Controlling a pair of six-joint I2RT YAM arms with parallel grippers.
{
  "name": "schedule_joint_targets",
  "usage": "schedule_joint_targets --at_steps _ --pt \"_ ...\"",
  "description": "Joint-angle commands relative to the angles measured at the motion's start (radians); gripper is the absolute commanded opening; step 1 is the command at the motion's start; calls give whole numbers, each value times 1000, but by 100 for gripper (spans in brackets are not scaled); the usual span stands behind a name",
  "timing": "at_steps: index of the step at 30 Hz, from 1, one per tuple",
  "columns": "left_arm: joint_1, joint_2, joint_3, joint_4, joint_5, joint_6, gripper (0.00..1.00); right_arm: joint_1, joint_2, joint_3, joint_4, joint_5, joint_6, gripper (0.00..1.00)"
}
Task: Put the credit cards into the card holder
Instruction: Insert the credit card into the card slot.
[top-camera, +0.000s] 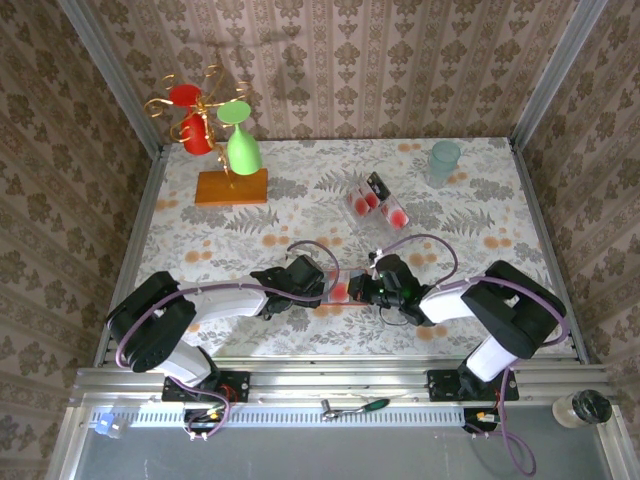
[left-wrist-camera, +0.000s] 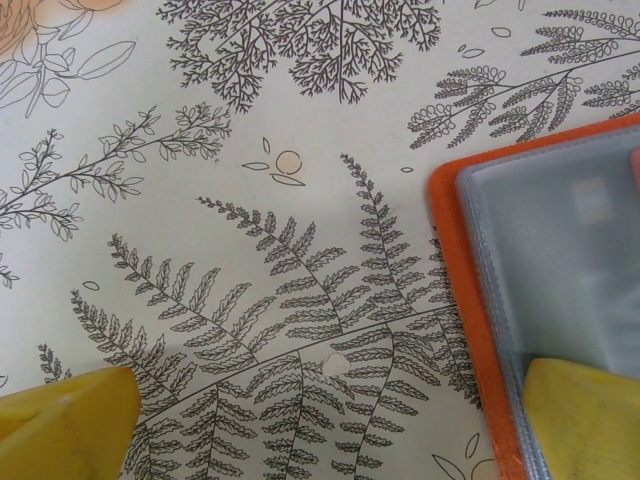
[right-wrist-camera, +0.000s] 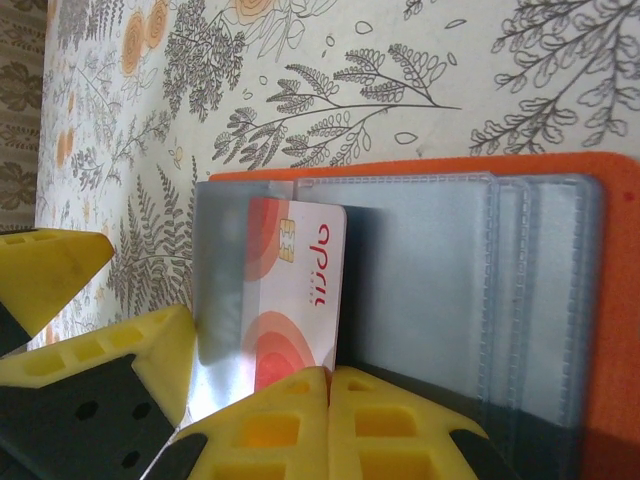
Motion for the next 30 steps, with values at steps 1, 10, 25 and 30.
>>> schedule_joint_targets --at_steps 1,10,25,30 --pt "-9 0 -27 -44 -13 -4 100 10 46 24 -79 -26 -6 0" --pt "-9 -23 -28 -41 -14 -9 100 2 22 134 -326 -45 -124 34" --pt "-3 -58 -62 -15 -11 -21 100 2 -12 289 -538 1 -235 15" --pt "2 -58 -71 -3 -6 -21 100 10 62 324 -524 1 -229 15"
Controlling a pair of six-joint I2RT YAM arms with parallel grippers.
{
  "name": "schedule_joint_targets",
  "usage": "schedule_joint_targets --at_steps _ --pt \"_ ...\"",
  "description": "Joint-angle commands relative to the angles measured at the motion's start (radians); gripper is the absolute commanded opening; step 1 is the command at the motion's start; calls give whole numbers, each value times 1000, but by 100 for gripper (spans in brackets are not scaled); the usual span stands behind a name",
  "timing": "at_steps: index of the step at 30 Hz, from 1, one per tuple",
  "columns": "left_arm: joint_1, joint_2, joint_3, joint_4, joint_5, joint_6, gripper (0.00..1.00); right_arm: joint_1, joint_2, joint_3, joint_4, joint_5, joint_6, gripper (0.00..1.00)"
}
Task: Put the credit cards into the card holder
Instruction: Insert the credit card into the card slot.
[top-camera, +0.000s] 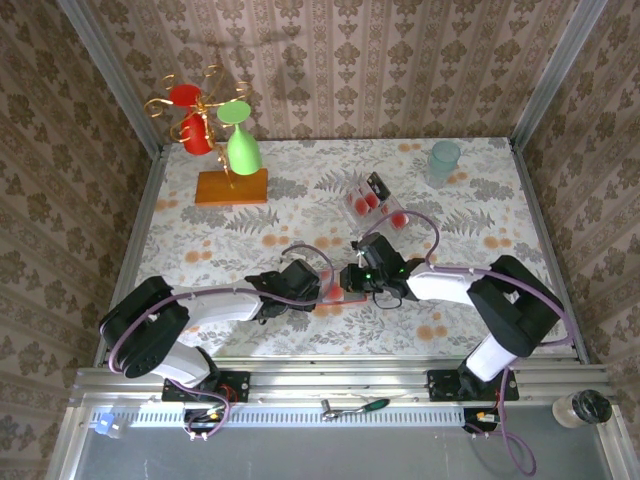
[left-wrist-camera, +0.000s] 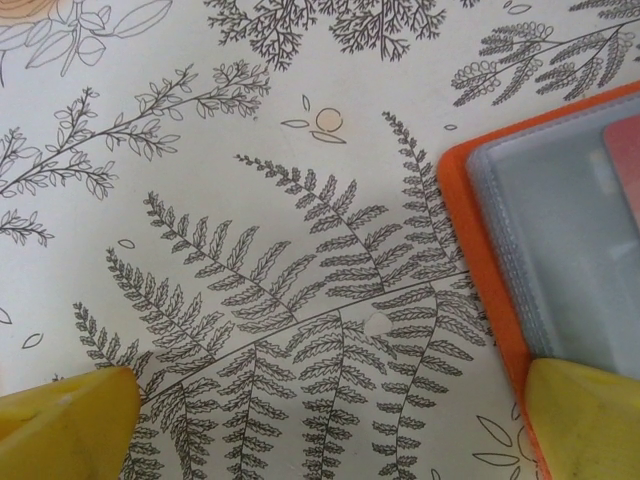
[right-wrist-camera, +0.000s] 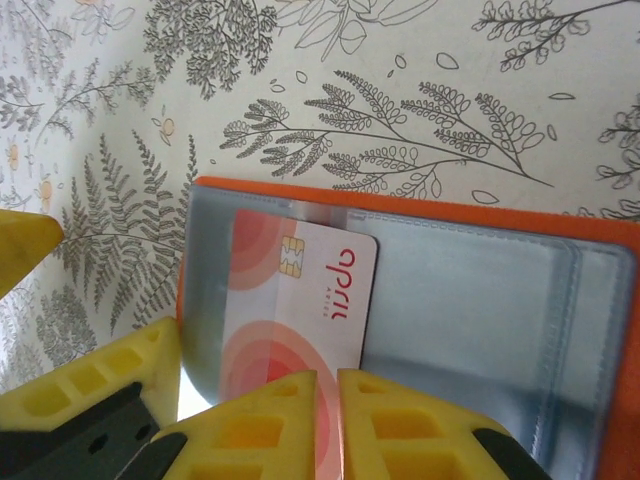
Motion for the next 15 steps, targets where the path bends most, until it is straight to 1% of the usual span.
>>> schedule_joint_targets --at_steps 1,6,12,15 --pt "2 -12 -18 -1 7 -10 100 9 57 32 -20 8 -9 15" --pt "3 -10 -17 4 10 -8 100 38 120 69 -10 -2 -2 12" --pt "4 -13 -10 -8 7 -6 100 68 136 98 -6 -2 9 10" --pt "10 -46 -6 -46 -11 -4 100 71 131 102 -8 -8 9 10"
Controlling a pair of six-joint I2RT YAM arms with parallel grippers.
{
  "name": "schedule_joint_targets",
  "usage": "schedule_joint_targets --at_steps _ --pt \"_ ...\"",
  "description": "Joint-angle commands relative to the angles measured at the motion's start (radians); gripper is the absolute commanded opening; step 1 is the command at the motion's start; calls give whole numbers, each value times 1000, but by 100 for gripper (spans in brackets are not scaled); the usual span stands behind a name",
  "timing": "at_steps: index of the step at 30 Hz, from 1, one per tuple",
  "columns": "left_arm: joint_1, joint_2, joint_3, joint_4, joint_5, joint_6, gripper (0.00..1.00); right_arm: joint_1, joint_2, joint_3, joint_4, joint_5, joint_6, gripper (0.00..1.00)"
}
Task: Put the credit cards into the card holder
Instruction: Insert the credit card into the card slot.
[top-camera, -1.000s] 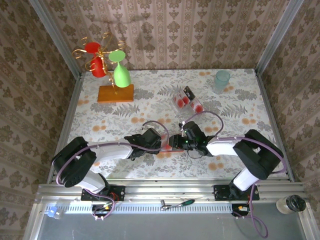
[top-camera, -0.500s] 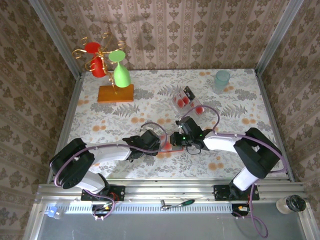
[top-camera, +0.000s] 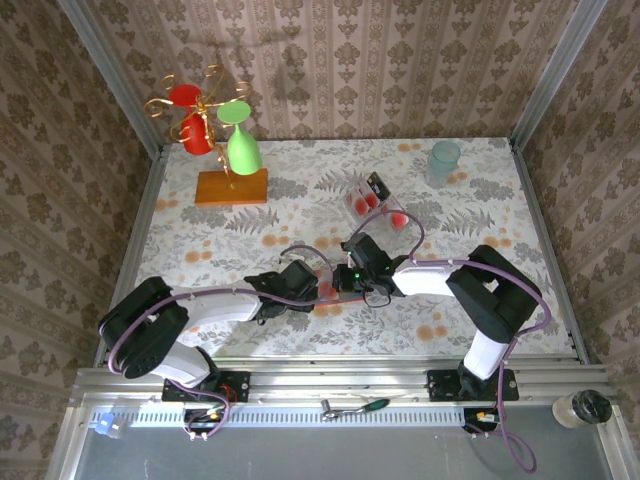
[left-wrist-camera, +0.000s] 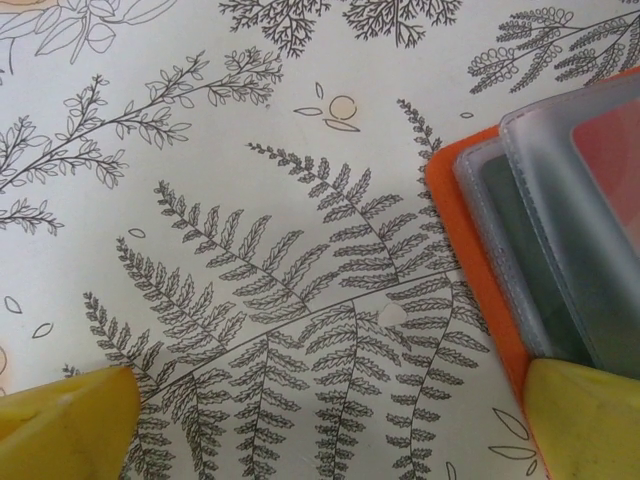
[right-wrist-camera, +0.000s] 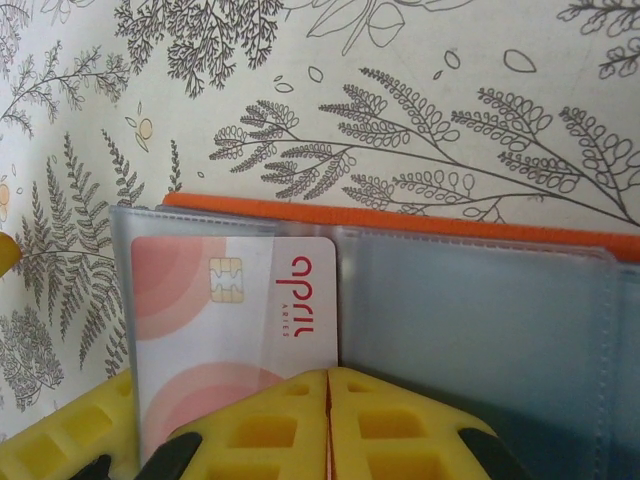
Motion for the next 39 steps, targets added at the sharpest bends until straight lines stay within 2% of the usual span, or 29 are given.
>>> schedule_joint_targets --at_steps 1,5,10,28,39 --pt "15 -54 -1 -46 -16 -7 100 30 16 22 -16 -36 8 10" --pt "66 -138 -9 -118 -31 -35 100 30 -27 17 -47 -23 -3 9" --pt "94 -184 -23 -116 -11 -26 100 30 -63 10 -64 -18 -9 9" --pt "92 -13 -11 -80 18 -26 100 36 0 28 -23 -65 6 6" --pt "92 8 -9 -59 29 -15 100 79 48 72 -34 -75 12 5"
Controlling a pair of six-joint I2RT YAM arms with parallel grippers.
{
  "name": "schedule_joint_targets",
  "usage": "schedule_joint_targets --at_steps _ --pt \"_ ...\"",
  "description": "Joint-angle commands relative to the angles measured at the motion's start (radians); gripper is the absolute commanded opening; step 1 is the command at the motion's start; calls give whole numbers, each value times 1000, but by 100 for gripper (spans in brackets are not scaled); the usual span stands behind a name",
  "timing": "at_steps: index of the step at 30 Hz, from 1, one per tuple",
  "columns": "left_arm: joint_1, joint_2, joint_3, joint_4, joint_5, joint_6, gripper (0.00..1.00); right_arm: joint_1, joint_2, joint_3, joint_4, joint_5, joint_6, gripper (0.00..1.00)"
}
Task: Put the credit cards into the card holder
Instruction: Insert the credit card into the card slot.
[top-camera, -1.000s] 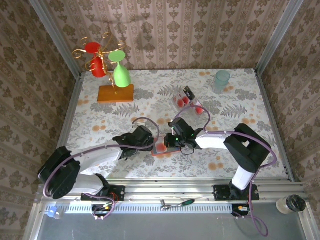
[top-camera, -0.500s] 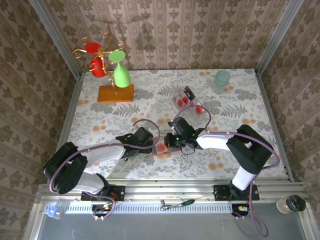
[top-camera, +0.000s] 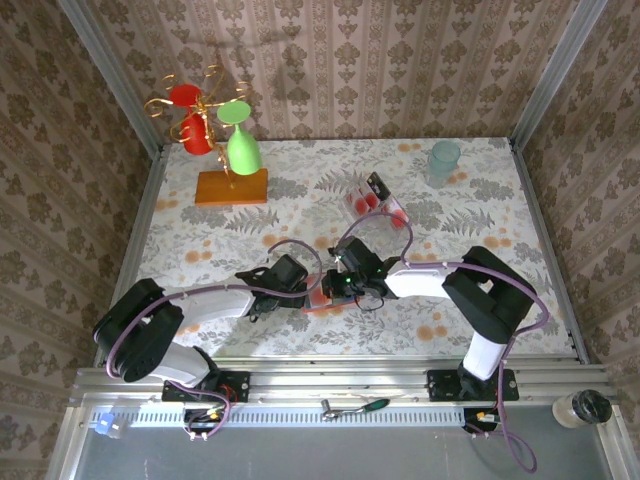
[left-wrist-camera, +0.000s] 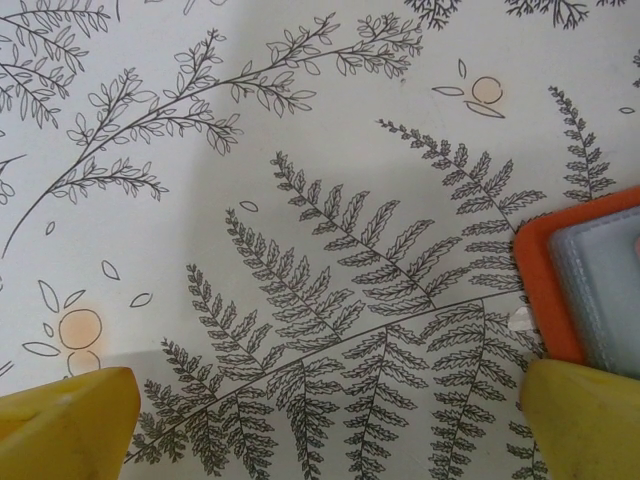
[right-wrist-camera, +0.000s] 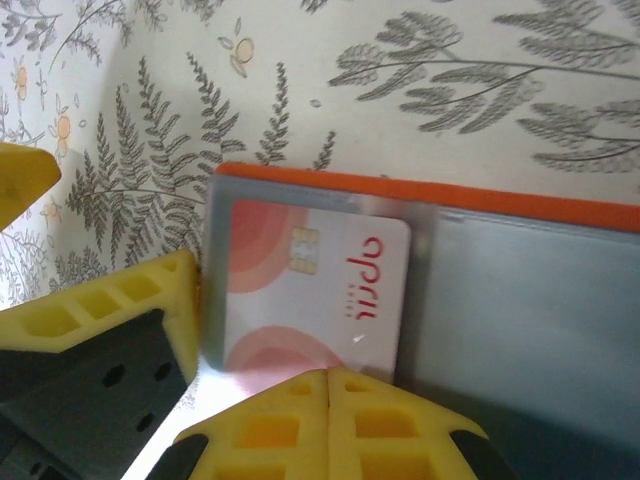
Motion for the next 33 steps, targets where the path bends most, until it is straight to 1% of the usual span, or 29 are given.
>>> schedule_joint_targets --at_steps 1,8,14,17,24,33 --pt "2 28 5 -4 12 3 100 17 32 30 -11 -24 13 4" --pt "2 4 8 -18 9 6 100 27 37 55 -16 -35 19 4" --pt "1 -26 -1 -27 6 5 100 21 -54 59 -91 31 -25 4" --pt "1 -20 -7 -21 9 1 100 11 -71 59 -126 61 -50 4" --pt "1 0 -11 -6 11 -1 100 -8 -30 71 -137 54 -69 3" --pt "1 2 -6 -2 11 2 100 -2 53 98 -105 4 -56 2"
